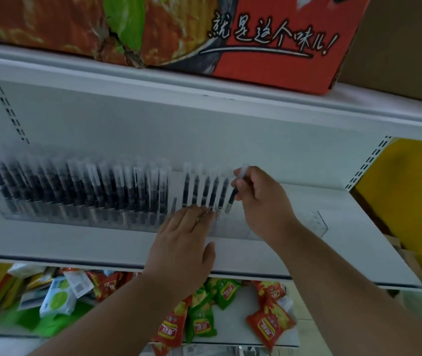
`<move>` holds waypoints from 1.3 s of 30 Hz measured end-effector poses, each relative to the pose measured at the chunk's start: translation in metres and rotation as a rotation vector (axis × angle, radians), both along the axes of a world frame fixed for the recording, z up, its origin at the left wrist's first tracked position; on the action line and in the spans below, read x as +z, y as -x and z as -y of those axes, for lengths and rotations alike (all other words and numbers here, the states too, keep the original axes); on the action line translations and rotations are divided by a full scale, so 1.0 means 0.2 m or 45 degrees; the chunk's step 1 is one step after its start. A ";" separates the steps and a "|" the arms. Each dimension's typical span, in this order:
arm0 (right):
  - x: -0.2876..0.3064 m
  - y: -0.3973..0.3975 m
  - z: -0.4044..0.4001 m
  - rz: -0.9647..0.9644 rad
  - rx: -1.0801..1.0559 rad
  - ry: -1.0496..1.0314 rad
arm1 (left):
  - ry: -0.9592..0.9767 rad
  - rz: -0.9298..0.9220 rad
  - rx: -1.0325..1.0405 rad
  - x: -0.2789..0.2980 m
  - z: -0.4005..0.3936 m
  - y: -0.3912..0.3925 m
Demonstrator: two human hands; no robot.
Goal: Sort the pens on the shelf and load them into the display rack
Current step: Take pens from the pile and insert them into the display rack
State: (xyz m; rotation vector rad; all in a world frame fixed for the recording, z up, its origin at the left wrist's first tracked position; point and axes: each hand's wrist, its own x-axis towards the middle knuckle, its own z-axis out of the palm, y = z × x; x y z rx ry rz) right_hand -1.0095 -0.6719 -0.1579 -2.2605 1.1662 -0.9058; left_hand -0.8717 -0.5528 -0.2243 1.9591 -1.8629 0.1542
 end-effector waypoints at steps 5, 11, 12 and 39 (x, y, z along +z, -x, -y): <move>-0.06 -0.02 -0.02 -0.106 -0.018 -0.002 | -0.007 0.041 -0.023 0.01 0.00 -0.01; -0.01 -0.02 -0.05 -0.216 -0.032 -0.050 | -0.065 0.062 -0.017 0.01 0.00 -0.02; 0.00 -0.01 -0.06 -0.219 -0.046 -0.057 | -0.076 0.067 -0.021 0.01 0.00 -0.02; 0.08 -0.42 -0.95 -0.160 0.702 0.418 | 0.000 -0.052 0.791 -0.03 -1.12 -0.23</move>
